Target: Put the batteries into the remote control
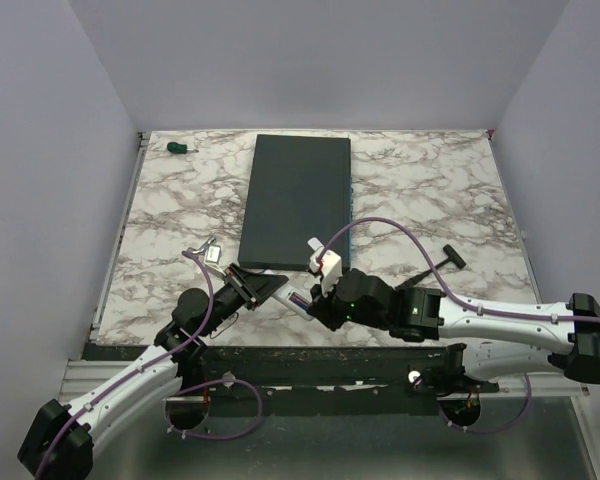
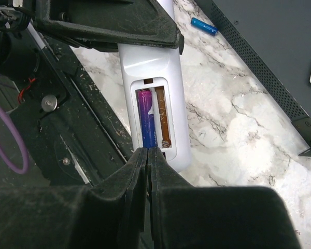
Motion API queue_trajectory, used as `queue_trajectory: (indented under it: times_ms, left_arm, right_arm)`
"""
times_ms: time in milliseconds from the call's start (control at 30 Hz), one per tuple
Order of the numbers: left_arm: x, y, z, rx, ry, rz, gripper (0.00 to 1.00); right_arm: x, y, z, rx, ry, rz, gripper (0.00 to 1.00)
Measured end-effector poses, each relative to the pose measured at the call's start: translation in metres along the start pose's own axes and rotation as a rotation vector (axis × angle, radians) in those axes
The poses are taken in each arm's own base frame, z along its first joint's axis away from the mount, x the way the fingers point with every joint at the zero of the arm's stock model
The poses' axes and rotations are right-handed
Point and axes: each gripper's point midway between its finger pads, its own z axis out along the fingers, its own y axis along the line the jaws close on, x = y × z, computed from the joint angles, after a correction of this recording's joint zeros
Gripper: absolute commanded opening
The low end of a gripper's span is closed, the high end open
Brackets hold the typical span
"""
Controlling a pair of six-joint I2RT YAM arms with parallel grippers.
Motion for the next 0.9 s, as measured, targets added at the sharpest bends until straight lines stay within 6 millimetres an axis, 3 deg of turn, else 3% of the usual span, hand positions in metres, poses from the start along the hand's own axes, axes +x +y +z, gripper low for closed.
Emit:
queue_trajectory:
  times_ms: [900]
  left_arm:
    - [0.0, 0.007, 0.0, -0.028, 0.011, 0.089, 0.0]
  right_arm:
    - [0.009, 0.002, 0.015, 0.008, 0.124, -0.093, 0.12]
